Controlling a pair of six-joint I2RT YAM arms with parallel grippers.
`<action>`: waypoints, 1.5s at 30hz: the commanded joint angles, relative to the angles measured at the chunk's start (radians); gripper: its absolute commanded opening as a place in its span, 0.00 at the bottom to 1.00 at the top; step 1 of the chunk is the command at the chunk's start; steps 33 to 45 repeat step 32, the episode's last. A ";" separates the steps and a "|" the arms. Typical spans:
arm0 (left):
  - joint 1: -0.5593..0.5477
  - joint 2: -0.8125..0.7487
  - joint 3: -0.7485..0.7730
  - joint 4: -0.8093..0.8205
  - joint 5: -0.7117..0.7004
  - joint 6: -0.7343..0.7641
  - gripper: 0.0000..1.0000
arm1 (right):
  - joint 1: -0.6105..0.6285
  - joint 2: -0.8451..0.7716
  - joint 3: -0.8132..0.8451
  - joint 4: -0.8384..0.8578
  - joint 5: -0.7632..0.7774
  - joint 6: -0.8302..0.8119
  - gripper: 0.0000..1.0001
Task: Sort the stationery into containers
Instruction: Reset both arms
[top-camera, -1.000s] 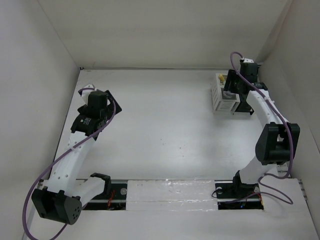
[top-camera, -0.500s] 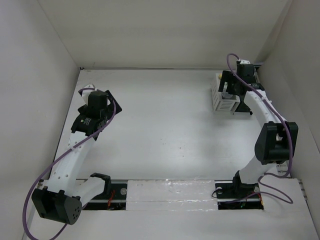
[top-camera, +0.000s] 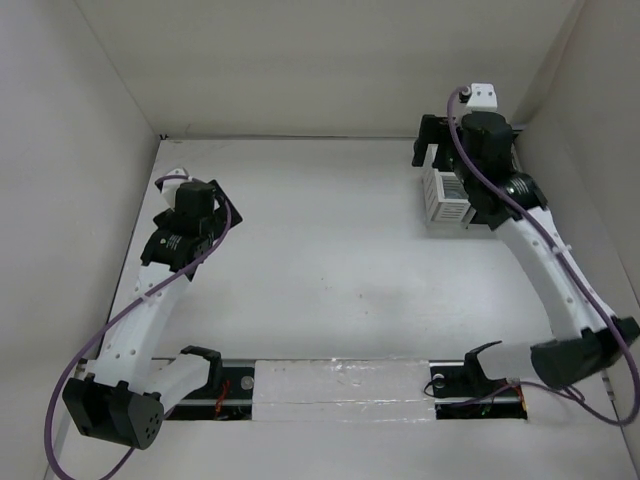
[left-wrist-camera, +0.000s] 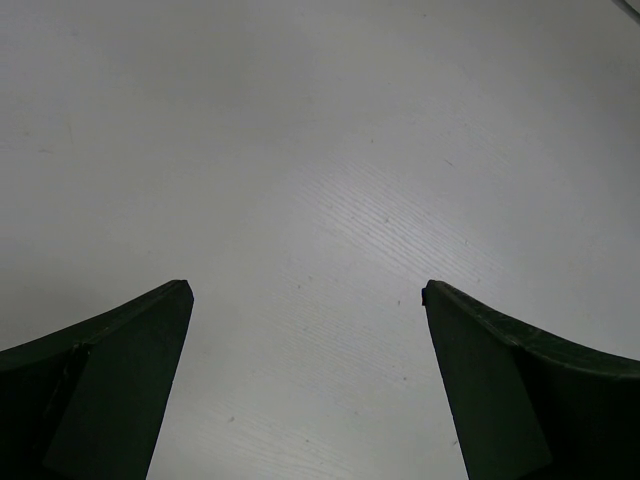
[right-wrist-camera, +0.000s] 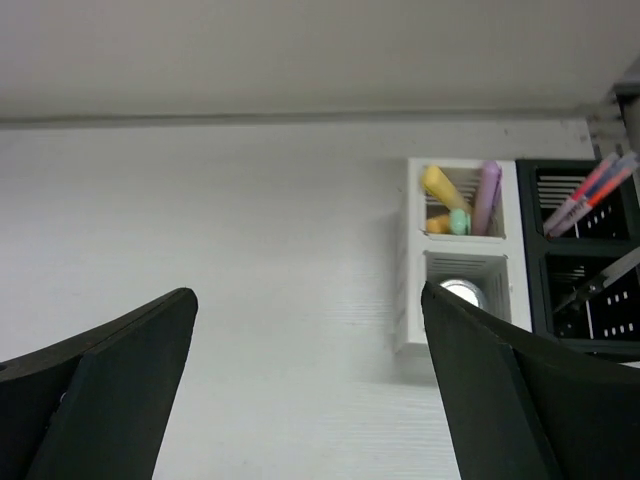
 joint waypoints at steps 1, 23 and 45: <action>-0.005 -0.041 0.079 -0.035 -0.060 -0.022 1.00 | 0.092 -0.127 0.039 -0.090 0.141 0.000 1.00; -0.040 -0.395 0.351 -0.265 -0.152 0.041 1.00 | 0.357 -0.775 -0.176 -0.481 0.373 0.109 1.00; -0.040 -0.375 0.304 -0.237 -0.177 0.027 1.00 | 0.357 -0.784 -0.167 -0.481 0.385 0.109 1.00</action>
